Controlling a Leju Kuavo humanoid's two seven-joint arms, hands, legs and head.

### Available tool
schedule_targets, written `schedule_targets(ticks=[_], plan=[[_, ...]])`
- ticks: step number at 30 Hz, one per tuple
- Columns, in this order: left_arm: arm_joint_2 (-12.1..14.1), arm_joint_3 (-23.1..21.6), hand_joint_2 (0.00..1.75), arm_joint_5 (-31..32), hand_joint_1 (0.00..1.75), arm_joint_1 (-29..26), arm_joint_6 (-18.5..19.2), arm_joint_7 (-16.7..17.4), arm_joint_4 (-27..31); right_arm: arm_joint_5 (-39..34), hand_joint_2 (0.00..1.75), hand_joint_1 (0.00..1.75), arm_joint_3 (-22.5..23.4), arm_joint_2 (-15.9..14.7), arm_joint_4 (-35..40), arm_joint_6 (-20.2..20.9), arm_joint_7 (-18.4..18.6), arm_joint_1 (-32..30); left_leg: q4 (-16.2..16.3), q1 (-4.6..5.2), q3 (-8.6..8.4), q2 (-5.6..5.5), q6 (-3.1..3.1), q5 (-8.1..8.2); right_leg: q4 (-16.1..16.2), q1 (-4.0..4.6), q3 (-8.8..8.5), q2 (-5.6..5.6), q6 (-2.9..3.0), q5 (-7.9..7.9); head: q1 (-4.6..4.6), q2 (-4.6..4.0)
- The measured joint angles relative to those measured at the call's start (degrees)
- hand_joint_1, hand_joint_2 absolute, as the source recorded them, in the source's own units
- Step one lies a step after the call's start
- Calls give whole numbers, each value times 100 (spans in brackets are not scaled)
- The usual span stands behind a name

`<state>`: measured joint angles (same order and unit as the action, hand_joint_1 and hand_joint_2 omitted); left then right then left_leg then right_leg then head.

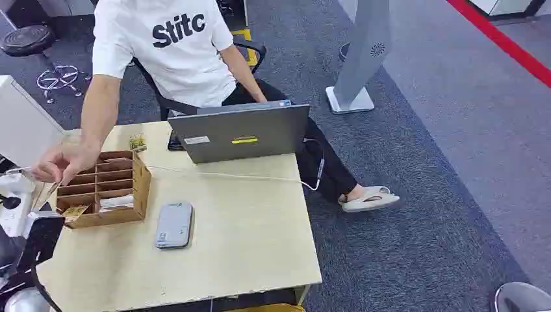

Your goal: Pass the card to the sensor for recognition and then transmit it.

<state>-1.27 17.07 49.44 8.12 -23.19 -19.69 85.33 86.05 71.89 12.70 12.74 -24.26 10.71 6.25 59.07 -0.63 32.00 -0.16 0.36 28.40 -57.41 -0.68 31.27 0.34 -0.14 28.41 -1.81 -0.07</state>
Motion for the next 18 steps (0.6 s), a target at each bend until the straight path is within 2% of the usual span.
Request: schedule_targets(ticks=[14,18], plan=[[-11,-431,175,29,175,-205,76,118,68,-37,175,0,-48,-24,-9,35,35,-4,0,1,3,-1,0,0,0,0,-1,-1,0,0,-2,0],[-11,-607,175,774,175,-321,-118,321,138,-44,175,0,-85,-24,-9,35,22,-5,0,1,3,-1,0,0,0,0,0,-1,0,0,-2,0]])
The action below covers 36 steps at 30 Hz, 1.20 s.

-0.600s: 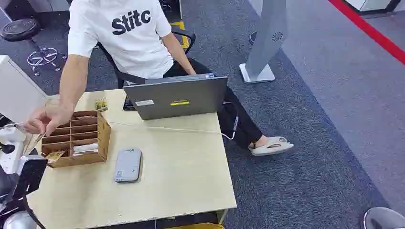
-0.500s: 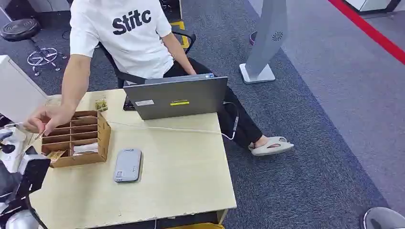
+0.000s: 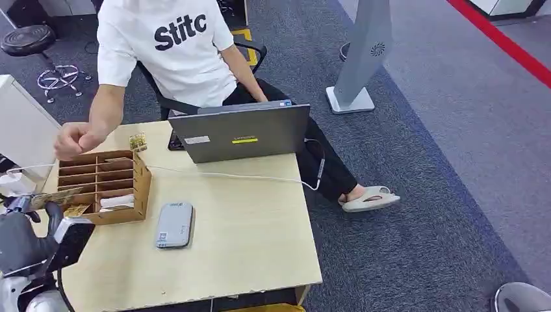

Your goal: Pass the card to the sensor for recognition and then transmit it.

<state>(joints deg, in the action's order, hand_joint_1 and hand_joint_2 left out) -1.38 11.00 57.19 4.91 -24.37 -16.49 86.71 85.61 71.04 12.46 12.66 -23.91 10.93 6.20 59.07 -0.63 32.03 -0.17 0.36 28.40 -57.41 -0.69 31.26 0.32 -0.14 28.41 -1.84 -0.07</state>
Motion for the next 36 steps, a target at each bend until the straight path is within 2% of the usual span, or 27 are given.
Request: schedule_targets(ticks=[4,17,27,36], plan=[[2,-278,175,594,175,-127,-22,250,4,-2,175,0,-44,-2,0,7,0,-1,0,0,0,0,0,0,0,0,1,0,0,0,2,0],[63,-1283,175,1535,175,-133,32,735,-299,-9,175,0,-181,-2,-2,24,-2,-3,0,0,0,0,0,0,0,0,2,0,0,0,2,0],[76,-1668,175,1697,175,41,-35,846,-859,-11,175,0,-203,-2,-13,46,26,-8,0,0,1,0,0,0,0,0,3,0,0,0,0,0],[-96,-1819,175,1490,175,208,-256,912,-1580,-9,175,0,-269,-2,-24,77,35,-11,1,0,1,0,0,0,0,0,3,0,0,0,2,0]])
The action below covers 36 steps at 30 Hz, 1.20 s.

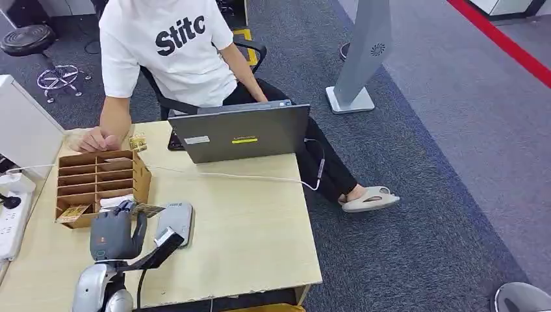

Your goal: Pass the card to the sensor for recognition and then transmit it.

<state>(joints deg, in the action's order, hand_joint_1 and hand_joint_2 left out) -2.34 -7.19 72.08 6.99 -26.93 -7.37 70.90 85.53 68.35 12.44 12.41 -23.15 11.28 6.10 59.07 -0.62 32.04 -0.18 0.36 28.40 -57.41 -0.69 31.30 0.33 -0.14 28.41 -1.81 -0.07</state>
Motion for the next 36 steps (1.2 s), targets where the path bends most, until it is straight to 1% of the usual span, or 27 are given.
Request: schedule_targets(ticks=[6,9,18,21,24,31,36], plan=[[-68,-50,175,188,175,140,-101,109,-391,4,175,0,-61,0,-2,20,0,-7,0,0,0,0,0,0,0,0,0,0,0,0,0,0],[-70,-83,175,383,175,174,-223,155,-564,28,175,0,-72,0,-2,24,7,-8,0,0,0,0,0,0,0,0,0,0,0,0,0,0],[-68,-142,175,621,175,264,-443,317,-1129,46,175,0,-116,0,-2,44,44,-11,0,0,1,0,0,0,0,0,0,0,0,0,0,0],[-68,-151,175,647,175,343,-505,323,-1276,63,175,0,-129,0,-2,50,52,-12,0,0,1,-2,0,0,0,0,-2,-2,0,0,0,0],[-59,-164,175,800,175,424,-614,407,-1467,76,175,0,-170,0,-2,57,55,-16,0,0,1,-2,0,0,0,0,-3,-2,0,0,-2,0],[-2,-166,175,807,175,530,-784,426,-1715,63,175,0,-192,0,-2,59,55,-17,0,0,-2,-2,0,-1,-1,0,-5,-2,0,0,0,0],[85,-166,175,758,175,545,-852,422,-1694,39,175,0,-192,0,-2,57,55,-20,0,-1,-2,-1,0,-1,-1,0,-5,-1,1,-1,0,0]])
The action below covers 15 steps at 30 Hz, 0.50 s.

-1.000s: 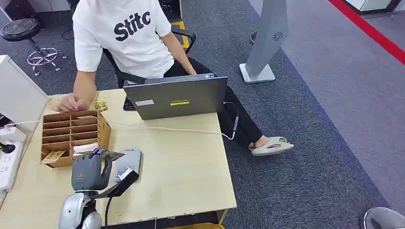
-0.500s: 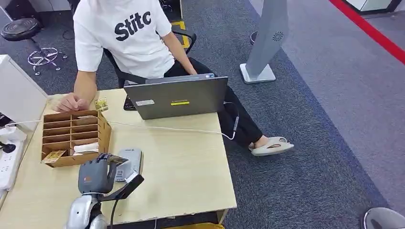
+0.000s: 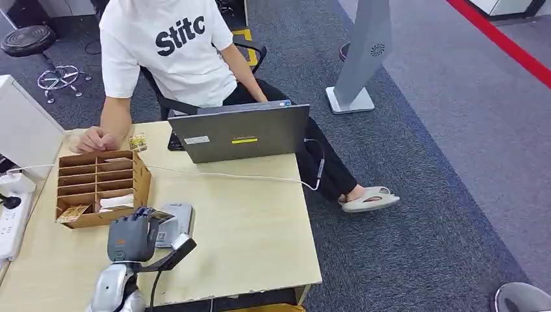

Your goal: Pass the card to the sensor for recognition and then transmit it.

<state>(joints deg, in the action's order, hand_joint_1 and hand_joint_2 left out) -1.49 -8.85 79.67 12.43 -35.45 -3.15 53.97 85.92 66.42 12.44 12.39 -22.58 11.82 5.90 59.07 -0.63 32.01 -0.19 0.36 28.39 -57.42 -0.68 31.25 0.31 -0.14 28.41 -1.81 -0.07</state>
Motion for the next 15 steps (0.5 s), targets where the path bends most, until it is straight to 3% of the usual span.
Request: schedule_targets(ticks=[3,7,15], plan=[[120,2,175,-70,175,-11,42,-18,233,-13,175,0,0,-2,0,-4,0,-5,0,-1,2,0,0,0,-1,1,2,0,0,0,0,0],[442,24,175,459,175,4,-77,173,608,-7,175,0,-17,-7,0,-7,-11,-6,-1,-1,2,1,-1,-1,-4,1,3,1,1,0,0,0],[1121,260,175,341,175,207,-46,90,1497,-7,175,0,-33,-17,0,-7,-17,-18,0,-2,4,0,-1,-5,-5,3,4,1,1,0,-2,0]])
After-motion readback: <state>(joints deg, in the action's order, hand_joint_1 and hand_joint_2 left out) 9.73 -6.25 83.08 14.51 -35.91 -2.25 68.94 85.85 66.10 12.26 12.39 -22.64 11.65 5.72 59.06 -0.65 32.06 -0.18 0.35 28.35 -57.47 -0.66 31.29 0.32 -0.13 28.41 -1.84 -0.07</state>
